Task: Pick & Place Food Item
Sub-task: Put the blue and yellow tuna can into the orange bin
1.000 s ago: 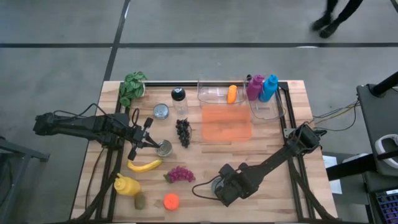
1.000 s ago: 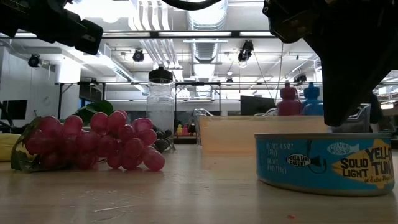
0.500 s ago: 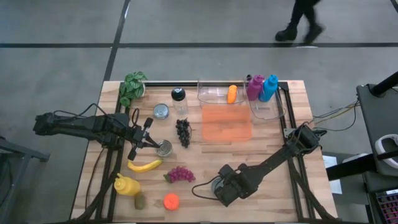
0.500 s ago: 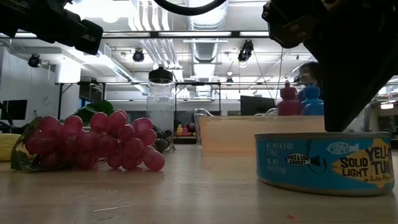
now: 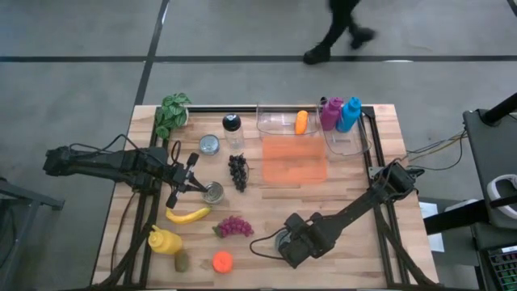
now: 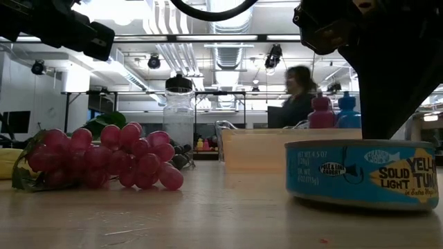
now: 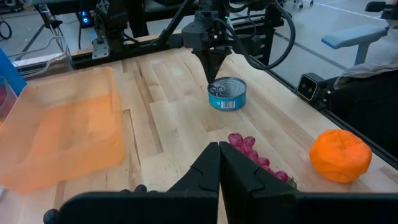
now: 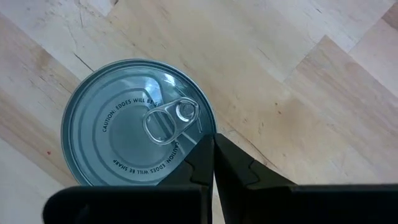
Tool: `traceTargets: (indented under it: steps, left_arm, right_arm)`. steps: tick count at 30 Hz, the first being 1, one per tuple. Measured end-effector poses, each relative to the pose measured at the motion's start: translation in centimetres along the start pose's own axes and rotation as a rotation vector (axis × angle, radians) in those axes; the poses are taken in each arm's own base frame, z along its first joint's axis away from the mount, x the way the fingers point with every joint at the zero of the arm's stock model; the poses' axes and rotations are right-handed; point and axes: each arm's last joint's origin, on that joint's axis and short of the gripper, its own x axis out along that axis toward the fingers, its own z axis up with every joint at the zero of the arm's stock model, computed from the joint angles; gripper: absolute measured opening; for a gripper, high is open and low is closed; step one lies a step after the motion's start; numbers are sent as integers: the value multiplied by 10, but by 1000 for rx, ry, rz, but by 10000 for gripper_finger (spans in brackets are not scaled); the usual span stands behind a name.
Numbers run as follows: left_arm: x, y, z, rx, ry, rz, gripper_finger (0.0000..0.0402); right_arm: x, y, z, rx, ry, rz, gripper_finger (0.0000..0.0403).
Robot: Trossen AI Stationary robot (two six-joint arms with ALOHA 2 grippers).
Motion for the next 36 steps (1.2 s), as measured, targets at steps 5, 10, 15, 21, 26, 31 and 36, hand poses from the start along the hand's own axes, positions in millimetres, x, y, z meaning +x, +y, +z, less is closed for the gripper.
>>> traceTargets:
  steps: [5, 10, 15, 21, 26, 31, 36]
  left_arm:
    - [0, 0, 0, 0, -1, 0, 6]
    - [0, 0, 0, -2, 0, 0, 6]
    - [0, 0, 0, -2, 0, 0, 6]
    - [0, 0, 0, -2, 0, 0, 6]
    - [0, 0, 0, -2, 0, 0, 6]
    - [0, 0, 0, -2, 0, 0, 6]
    - [0, 0, 0, -2, 0, 0, 6]
  right_arm:
    - [0, 0, 0, 0, 1, -2, 8]
    - [1, -1, 0, 13, 4, -13, 8]
    - [1, -3, -1, 30, 6, -34, 8]
    - [3, -3, -1, 30, 9, -37, 8]
    - [3, -4, -1, 27, 9, -44, 8]
    - [4, -5, -2, 34, 8, -47, 8]
    - [7, -8, -3, 45, 8, -62, 8]
